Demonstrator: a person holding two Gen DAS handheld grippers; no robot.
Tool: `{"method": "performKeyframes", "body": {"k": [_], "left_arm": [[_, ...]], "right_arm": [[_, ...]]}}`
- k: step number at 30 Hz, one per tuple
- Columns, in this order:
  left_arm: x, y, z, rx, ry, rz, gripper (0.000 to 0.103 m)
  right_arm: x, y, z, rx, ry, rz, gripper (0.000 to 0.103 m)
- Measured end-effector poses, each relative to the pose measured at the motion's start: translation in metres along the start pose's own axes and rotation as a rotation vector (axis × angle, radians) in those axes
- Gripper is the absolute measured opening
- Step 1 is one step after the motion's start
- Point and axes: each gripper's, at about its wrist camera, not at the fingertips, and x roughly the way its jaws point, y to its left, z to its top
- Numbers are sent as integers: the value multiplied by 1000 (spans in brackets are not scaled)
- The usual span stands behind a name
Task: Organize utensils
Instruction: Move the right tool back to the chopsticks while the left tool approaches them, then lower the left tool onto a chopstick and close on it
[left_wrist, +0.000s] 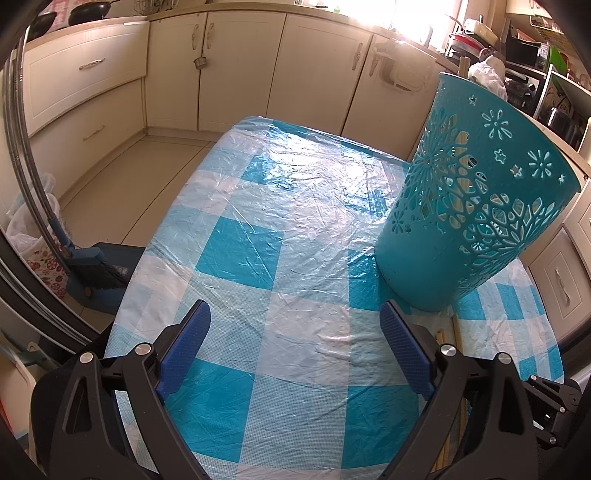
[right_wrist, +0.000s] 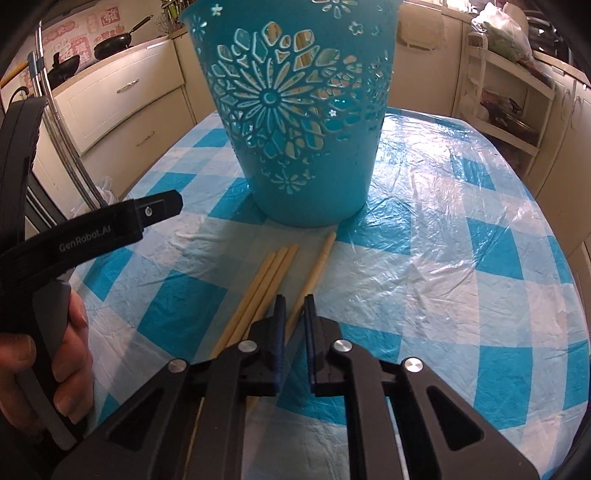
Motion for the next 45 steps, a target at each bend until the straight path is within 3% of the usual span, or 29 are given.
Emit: {"method": "performKeyframes", "body": {"k": [9,19,24,29,45], "left_arm": [[0,1,0,-2,0,-1,89],[-5,-2,-1,13,-16,-7,89],[-19,-27,-15,149,-4,-60,89],[-26,-58,-35,291,52,-105,89],[-7,-78,-45,386,154,28,89]], "right_arm": [[-21,-18,-20,7,32,17,8],[-11,-19,-9,27,2,7,8],[-6,-35,-1,49,-17,-28,8],[-5,-49,1,85,-39,15,8],[-8,-60,-7,171,-54,120,8]]}}
